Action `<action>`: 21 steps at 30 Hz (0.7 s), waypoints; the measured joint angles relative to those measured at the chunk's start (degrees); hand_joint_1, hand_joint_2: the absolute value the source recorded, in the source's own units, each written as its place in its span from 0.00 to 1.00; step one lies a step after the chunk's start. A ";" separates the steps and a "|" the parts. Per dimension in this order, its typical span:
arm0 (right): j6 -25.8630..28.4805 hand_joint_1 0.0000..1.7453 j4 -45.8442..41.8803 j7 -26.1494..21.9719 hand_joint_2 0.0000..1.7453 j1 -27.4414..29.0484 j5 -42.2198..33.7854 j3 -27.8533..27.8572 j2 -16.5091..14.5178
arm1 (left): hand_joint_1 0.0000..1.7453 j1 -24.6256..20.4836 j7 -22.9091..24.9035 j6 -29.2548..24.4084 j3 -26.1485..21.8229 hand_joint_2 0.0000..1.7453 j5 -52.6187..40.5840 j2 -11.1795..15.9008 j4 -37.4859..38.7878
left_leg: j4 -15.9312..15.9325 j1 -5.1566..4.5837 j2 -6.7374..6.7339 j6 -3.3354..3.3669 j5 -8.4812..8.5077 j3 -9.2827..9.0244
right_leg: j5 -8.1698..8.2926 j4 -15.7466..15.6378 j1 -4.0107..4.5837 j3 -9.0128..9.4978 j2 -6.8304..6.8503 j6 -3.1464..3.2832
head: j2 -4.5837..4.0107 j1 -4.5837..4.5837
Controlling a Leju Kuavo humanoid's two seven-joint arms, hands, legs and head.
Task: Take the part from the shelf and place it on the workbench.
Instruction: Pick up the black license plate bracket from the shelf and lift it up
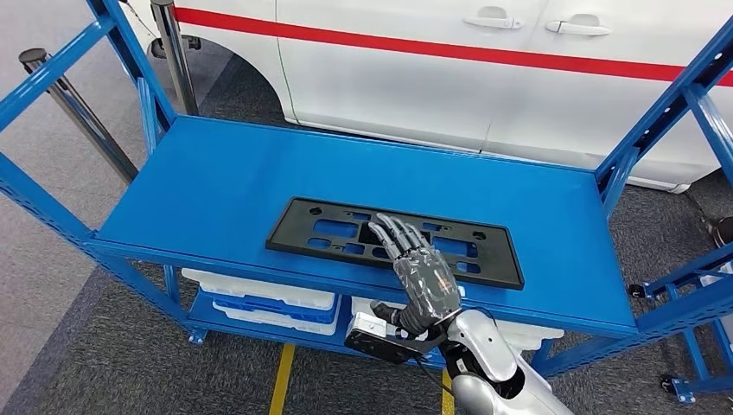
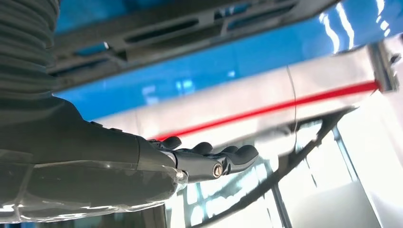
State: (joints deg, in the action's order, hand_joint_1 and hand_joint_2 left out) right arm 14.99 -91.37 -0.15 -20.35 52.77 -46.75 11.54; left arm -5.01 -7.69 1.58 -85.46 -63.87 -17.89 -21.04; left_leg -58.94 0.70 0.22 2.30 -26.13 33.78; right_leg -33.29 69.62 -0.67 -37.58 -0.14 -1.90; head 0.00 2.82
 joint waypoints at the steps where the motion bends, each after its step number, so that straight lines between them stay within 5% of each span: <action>1: 1.09 0.00 0.59 0.31 1.00 -0.30 1.19 -0.49 0.11 | 0.00 0.07 0.32 0.01 0.13 0.00 0.42 -0.24 -0.58 | 0.00 -0.03 0.00 0.05 -0.04 -0.01 | -1.08 3.08 -0.04 -1.59 0.00 -0.10 | 0.00 0.01; 2: 1.99 0.00 1.14 0.58 1.00 -0.52 2.07 -0.91 0.21 | 0.00 0.15 0.57 0.00 0.33 0.00 0.78 -0.42 -1.06 | -0.01 -0.06 0.02 0.10 -0.07 -0.04 | -1.40 5.05 -0.05 -2.72 0.00 -0.13 | 0.00 0.01; 4: 3.65 0.00 2.27 1.01 1.00 -1.11 3.53 -1.78 0.39 | 0.00 0.35 0.95 -0.06 0.93 0.00 1.47 -0.80 -2.08 | -0.01 -0.08 0.14 0.14 -0.19 -0.25 | 0.58 4.48 -0.05 -2.96 0.00 0.03 | 0.00 0.01; 6: 4.51 0.00 3.13 1.20 1.00 -1.86 4.20 -2.41 0.57 | 0.00 0.53 1.13 -0.11 1.41 0.00 1.78 -1.18 -2.94 | 0.01 -0.10 0.26 0.03 -0.40 -0.67 | 4.96 -3.09 0.07 0.31 0.00 0.65 | 0.00 0.01; 8: 4.75 0.00 3.75 1.31 1.00 -2.56 4.44 -2.87 0.77 | 0.00 0.62 1.20 -0.13 1.67 0.00 1.84 -1.51 -3.58 | 0.01 -0.23 0.29 -0.30 -0.57 -0.81 | 7.19 -9.40 0.46 3.10 0.01 1.32 | 0.00 0.00; 13: 5.58 0.00 5.03 2.17 1.00 -3.53 4.97 -3.79 1.00 | 0.00 0.77 1.43 -0.79 2.70 0.00 2.88 -1.91 -4.52 | -1.05 -0.25 0.17 -1.75 -1.68 -0.41 | 7.53 -11.61 0.34 4.12 -0.07 2.50 | 0.00 -0.04; 17: 4.97 0.00 6.74 2.70 1.00 -4.82 2.48 -4.39 1.09 | 0.00 0.92 1.13 -2.97 3.60 0.00 4.31 -1.86 -4.68 | -13.74 -0.09 0.12 -2.42 -7.57 5.73 | 7.57 -11.95 0.25 4.43 0.23 3.18 | 0.00 -0.09; 19: 3.89 0.00 7.85 2.87 1.00 -5.21 0.69 -4.60 1.16 | 0.00 1.09 0.83 -4.14 4.05 0.00 5.01 -1.80 -4.68 | -15.11 -0.03 0.10 -2.58 -6.63 6.70 | 7.45 -11.81 0.29 4.49 0.24 3.20 | 0.00 -0.09; 21: 2.64 0.00 8.76 3.04 1.00 -5.80 -0.94 -4.78 1.20 | 0.00 1.20 0.50 -5.16 4.40 0.00 5.72 -1.74 -4.68 | -8.34 0.02 0.08 -2.46 -2.51 3.70 | 7.14 -11.42 0.27 4.58 0.15 2.98 | 0.00 -0.09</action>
State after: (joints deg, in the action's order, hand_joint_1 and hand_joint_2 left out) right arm 17.63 -82.61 2.89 -26.15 51.83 -51.53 12.74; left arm -3.81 -7.19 -3.58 -81.06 -58.14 -19.63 -25.73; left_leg -67.29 0.72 0.30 -0.17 -28.64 37.48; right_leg -26.15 58.20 -0.40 -33.00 0.01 1.08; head 0.00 2.73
